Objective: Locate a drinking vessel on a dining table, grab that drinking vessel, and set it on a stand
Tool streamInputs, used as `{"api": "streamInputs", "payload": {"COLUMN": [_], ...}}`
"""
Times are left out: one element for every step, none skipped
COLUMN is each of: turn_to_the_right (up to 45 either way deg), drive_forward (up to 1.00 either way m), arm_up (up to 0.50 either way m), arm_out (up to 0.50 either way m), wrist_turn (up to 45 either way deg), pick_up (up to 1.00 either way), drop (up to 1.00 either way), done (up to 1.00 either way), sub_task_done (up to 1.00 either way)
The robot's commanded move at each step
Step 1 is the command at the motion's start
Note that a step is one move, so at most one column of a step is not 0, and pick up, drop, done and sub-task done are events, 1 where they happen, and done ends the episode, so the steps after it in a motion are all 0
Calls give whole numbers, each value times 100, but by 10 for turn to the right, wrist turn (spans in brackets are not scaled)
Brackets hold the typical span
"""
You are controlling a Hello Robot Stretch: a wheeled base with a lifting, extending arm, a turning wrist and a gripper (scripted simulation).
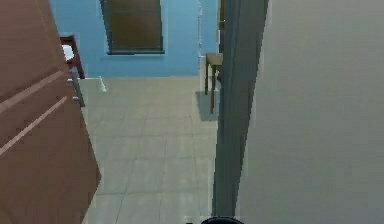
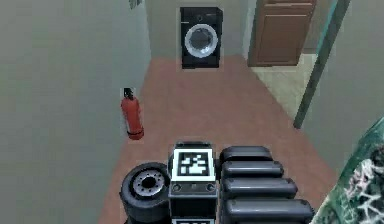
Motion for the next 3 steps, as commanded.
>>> {"api": "streamInputs", "payload": {"turn_to_the_right": [450,450,30], "drive_forward": [0,0,0], "arm_up": [0,0,0], "arm_out": [0,0,0], "wrist_turn": [0,0,0], "pick_up": [0,0,0], "drop": [0,0,0], "done": [0,0,0], "sub_task_done": [0,0,0]}}
